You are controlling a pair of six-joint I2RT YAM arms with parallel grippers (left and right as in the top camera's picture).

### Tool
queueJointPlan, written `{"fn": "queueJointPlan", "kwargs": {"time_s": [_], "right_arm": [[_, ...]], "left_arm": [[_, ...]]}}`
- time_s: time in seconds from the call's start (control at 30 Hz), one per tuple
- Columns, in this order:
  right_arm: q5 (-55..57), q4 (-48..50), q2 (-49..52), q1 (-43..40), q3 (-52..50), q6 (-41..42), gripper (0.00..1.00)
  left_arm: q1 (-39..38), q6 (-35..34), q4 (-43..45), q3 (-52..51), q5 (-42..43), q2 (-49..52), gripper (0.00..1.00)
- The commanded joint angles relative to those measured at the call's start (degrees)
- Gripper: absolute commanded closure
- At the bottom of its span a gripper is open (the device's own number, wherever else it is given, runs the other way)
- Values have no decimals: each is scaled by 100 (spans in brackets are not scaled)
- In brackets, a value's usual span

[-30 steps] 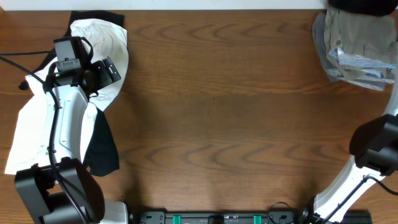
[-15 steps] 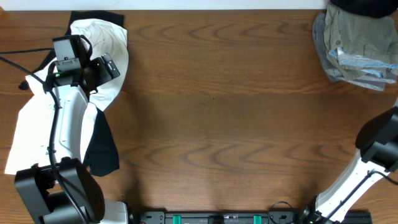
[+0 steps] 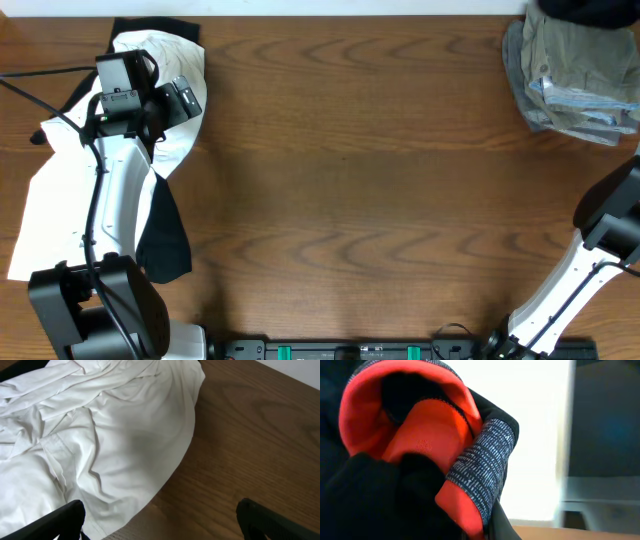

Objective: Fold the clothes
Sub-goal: 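Lower the pants onto the grey stack and open the right gripper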

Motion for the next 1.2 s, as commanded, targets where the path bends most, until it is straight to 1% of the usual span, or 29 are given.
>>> {"fn": "queueJointPlan", "kwargs": {"time_s": [0.0,0.13,0.27,0.37,0.5,0.6,0.63,0.67,0.7,0.73,0.9,1.07,1.1,1.17], "right_arm": [[-20,-195,0,-15,96,190,99],[177,-509,-2,-15,96,190,99],[282,-1113,-20,-15,96,168,99],[299,-1825,-33,-15,96,131,99],[297,-2938,-35,-4,96,-271,99],[302,-3698,-35,7,96,-289,99],[302,-3928,-35,7,96,-286,96],[304,-4120,-35,7,96,-286,87],[304,-4321,-35,7,96,-282,59],[304,-4492,-35,7,96,-282,1],[240,-5200,-39,31,96,-280,1],[-186,-6033,-179,208,98,-267,1],[-275,-6148,-240,256,98,-192,1],[-573,-6260,-391,374,98,319,1]], "left_arm": [[-13,7,4,-50,-44,79,2],[-13,7,7,-50,-42,79,2],[-13,7,7,-50,-42,79,2],[-13,7,11,-50,-42,79,2],[-13,7,52,-50,-42,79,2],[-13,-79,72,-50,-44,79,2],[-13,-103,79,-50,-42,79,2],[-13,-103,85,-50,-42,79,2],[-13,-101,90,-50,-42,79,2],[-13,-101,90,-50,-42,79,2],[-13,-103,87,-50,-42,79,2],[-13,-127,85,-50,-37,79,2],[-13,-146,87,-50,-37,79,2],[-13,-186,85,-50,-33,79,2]]}}
